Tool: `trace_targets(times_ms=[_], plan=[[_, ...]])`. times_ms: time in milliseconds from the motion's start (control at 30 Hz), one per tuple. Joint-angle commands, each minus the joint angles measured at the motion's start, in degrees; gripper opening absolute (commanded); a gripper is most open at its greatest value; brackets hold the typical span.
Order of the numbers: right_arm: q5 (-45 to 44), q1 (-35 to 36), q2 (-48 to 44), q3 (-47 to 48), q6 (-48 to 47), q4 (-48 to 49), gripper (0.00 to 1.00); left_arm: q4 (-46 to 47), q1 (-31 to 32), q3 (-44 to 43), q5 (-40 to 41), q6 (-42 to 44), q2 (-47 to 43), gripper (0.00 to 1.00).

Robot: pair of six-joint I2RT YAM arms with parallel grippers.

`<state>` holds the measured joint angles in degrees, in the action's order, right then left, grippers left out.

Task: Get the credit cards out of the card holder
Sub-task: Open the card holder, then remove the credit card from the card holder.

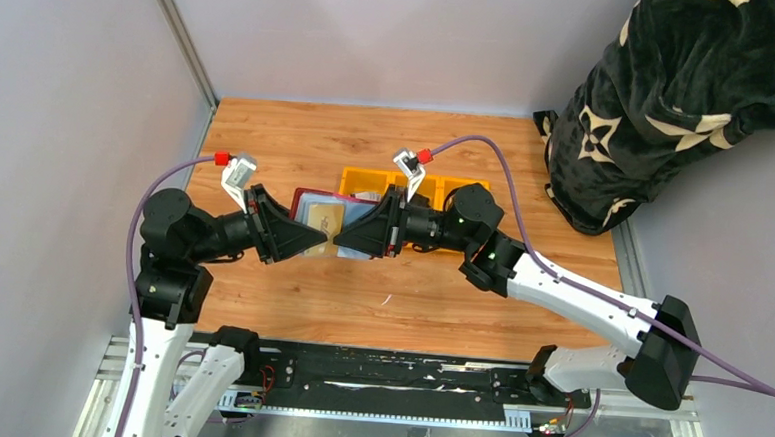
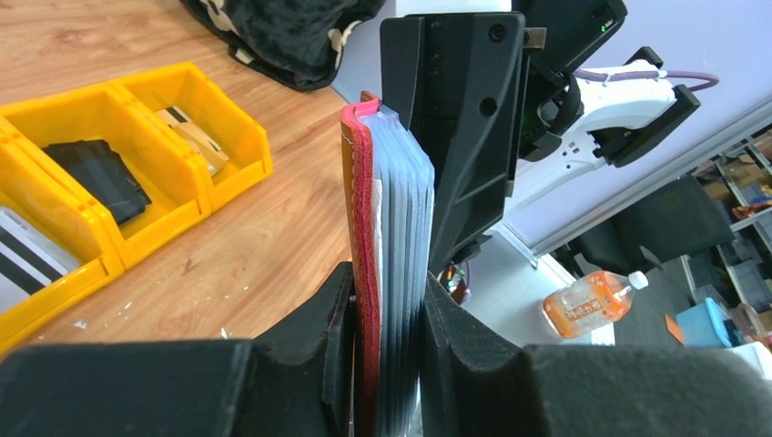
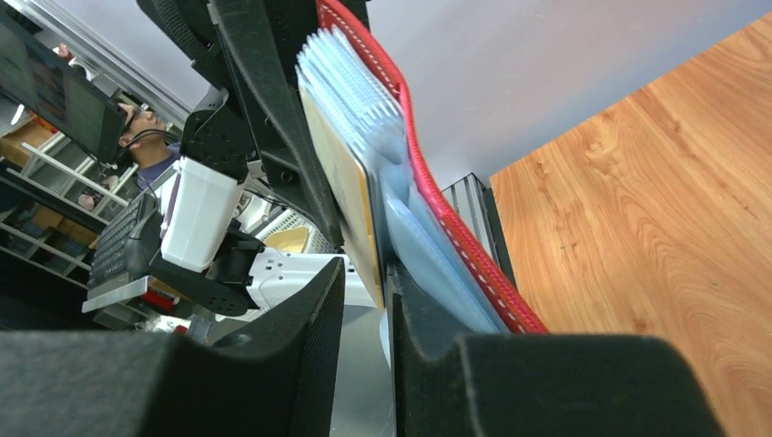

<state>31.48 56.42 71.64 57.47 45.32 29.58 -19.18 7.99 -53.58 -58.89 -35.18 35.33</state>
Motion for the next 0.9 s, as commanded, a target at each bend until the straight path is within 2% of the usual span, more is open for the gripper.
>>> trace_targets(times_ms=[0, 133, 367, 667, 867], plan=[[-3.47, -0.16, 2.39, 2.64, 1.94, 3.94, 0.23, 2.68, 0.71, 0.48, -6.31, -2.03, -1.07, 0.08], [-7.12, -0.17, 2.31, 1.8, 2.63, 3.05, 0.14, 5.04, 0.71, 0.99, -9.96, -3.99, -1.47, 0.19], [-5.24, -0.17, 0.52, -0.49, 2.89, 6.05, 0.0, 7.32, 0.71, 1.07, -11.9, -6.51, -1.76, 0.27], [-4.08, -0.34, -1.94, -4.38, 3.02, 9.08, 0.0, 12.69, 0.71, 1.04, -12.2, -13.07, -1.63, 0.29], [-4.36, -0.52, -3.65, -6.17, 2.78, 9.0, 0.0, 13.01, 0.71, 0.01, -11.8, -14.17, -1.91, 0.32]])
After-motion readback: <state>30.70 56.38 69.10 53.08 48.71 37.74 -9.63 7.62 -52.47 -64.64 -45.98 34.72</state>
